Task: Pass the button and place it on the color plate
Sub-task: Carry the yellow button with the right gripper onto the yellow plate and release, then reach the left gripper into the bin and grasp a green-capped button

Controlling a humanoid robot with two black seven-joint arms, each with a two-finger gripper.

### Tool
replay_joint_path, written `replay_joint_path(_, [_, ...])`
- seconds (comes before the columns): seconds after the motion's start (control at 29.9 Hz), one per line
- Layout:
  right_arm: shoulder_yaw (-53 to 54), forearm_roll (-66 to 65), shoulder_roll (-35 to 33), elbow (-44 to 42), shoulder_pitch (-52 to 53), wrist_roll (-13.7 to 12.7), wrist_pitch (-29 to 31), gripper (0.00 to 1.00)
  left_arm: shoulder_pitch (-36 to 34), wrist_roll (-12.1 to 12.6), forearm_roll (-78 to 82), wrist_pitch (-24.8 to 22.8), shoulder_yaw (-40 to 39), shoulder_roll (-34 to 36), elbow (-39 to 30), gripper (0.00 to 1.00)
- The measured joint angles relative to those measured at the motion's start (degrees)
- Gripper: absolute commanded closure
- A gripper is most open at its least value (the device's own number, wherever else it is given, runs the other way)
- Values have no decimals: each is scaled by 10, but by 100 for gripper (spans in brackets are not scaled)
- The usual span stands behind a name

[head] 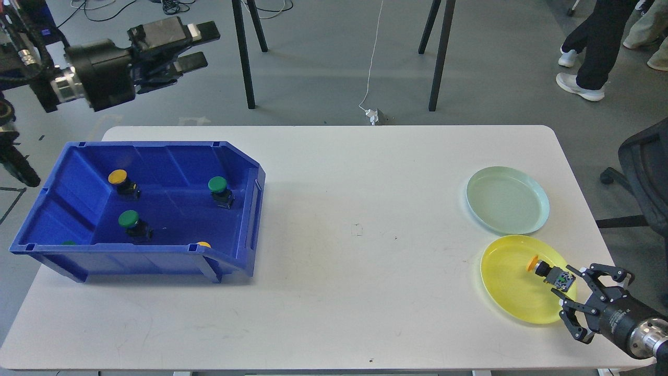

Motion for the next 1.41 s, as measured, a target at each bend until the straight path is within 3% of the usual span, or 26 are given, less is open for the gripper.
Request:
replay_joint_path(0.27, [36, 11, 20, 11, 0, 2, 13, 3, -2, 0, 245, -3, 49, 37, 35, 5])
replay_joint_path(0.57, [209, 42, 40, 21, 14, -1, 65, 3, 0, 0, 481, -3, 106, -47, 167, 5])
replay_joint_path(0.8, [266, 112, 57, 20, 33, 0, 90, 3, 0, 0, 506, -3, 146, -91, 220, 5])
replay_joint_path(1.41, [268, 120, 84, 22, 49, 0, 98, 3, 14, 0, 505, -3, 187, -105, 225, 5])
